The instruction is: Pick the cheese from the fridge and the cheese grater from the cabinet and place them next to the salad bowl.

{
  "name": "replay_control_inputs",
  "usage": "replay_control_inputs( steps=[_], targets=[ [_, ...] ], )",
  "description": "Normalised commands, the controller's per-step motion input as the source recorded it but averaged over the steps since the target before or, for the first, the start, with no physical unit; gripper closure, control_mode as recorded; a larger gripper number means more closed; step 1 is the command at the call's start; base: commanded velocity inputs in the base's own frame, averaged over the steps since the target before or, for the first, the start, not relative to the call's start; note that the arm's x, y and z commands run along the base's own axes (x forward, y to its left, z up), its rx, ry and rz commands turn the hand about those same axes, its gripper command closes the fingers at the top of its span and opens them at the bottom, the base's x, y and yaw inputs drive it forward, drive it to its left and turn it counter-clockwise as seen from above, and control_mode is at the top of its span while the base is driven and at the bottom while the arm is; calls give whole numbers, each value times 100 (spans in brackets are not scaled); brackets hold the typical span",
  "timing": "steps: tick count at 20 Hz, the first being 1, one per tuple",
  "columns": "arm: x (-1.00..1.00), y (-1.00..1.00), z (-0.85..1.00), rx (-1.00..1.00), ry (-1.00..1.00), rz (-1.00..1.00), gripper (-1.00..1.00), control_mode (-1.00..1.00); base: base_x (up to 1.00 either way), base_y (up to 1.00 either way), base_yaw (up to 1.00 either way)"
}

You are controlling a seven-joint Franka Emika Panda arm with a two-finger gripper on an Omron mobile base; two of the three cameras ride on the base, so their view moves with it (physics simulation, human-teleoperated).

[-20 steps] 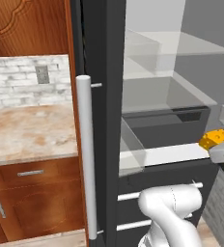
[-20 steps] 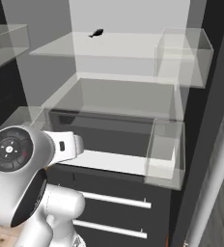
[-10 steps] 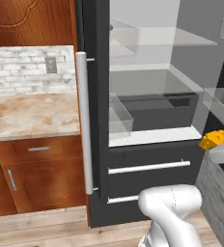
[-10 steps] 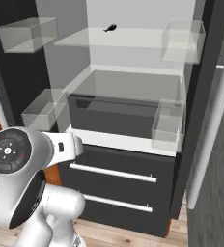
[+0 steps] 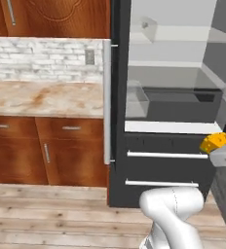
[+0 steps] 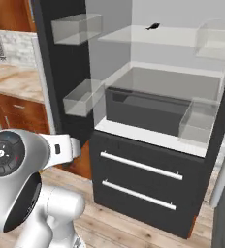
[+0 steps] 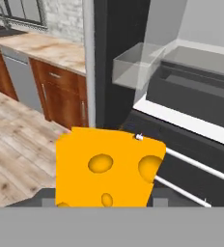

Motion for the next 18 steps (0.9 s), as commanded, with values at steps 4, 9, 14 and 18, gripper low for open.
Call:
replay_control_inputs(
  steps=[4, 9, 14, 18],
  targets=[
    [0, 0, 0, 0, 0, 0, 100, 100, -26, -1, 61],
    [0, 0, 0, 0, 0, 0, 100, 100, -6, 0, 66],
    [0, 0, 0, 0, 0, 0, 100, 100, 8, 0, 65],
    [0, 0, 0, 0, 0, 0, 100, 100, 28, 0, 59]
  ],
)
